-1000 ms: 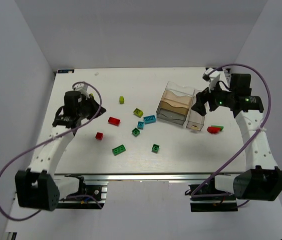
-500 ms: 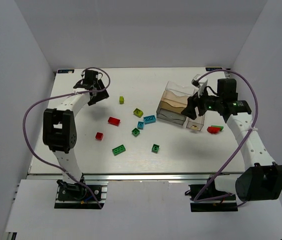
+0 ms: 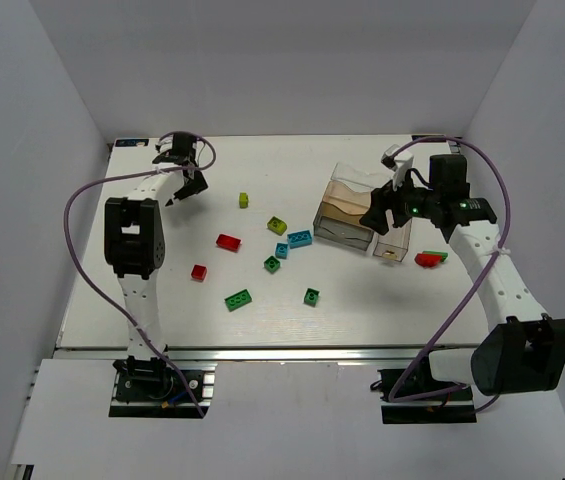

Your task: Sort the legos into containers by color

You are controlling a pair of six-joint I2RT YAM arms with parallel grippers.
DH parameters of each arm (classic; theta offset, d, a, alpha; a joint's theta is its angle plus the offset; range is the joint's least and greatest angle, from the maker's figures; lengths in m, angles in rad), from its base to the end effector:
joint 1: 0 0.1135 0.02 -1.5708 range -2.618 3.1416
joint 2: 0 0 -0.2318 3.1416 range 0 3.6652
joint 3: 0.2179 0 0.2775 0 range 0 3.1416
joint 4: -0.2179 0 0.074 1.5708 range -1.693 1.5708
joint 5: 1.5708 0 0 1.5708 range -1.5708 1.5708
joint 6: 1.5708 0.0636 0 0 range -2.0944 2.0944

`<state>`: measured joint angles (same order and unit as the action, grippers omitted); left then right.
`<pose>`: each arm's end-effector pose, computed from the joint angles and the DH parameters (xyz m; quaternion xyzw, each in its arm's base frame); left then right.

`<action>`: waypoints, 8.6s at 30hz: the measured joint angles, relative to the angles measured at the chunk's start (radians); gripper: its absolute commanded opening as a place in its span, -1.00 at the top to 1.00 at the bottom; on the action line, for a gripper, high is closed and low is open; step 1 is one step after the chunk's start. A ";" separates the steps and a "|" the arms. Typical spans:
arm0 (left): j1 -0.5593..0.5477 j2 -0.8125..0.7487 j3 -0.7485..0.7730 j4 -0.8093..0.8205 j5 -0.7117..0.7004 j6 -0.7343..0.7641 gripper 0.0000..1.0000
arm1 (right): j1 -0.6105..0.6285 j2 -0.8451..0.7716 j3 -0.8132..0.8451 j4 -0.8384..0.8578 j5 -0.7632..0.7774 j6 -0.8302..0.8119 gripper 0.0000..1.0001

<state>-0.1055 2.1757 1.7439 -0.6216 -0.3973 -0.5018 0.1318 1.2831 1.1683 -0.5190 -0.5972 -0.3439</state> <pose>0.4885 -0.0270 0.1300 -0.2361 0.9192 0.1071 0.2964 0.3247 0.0791 0.2894 -0.3300 0.7975 0.2153 0.4569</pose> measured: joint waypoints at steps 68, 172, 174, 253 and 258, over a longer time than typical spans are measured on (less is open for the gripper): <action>-0.496 0.355 0.465 0.702 0.698 -0.231 0.92 | 0.006 -0.092 -0.130 0.165 0.281 0.259 0.66; -0.309 -0.920 -0.969 0.382 0.354 -0.174 -0.69 | 0.275 0.592 0.569 0.179 0.395 0.212 1.00; -0.309 -0.885 -0.947 0.407 0.365 -0.164 -0.69 | 0.221 0.568 0.549 0.188 0.413 0.224 1.00; -0.345 0.133 0.189 0.636 0.894 -0.151 0.77 | -0.106 0.206 0.099 0.095 -0.046 0.136 0.98; -0.375 0.272 0.417 0.735 0.962 -0.245 0.72 | -0.113 0.197 0.076 0.105 -0.033 0.154 0.91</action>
<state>-0.4808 2.4474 2.1612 0.1131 0.5644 -0.7467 0.0189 1.4799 1.2438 -0.4141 -0.6300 -0.1902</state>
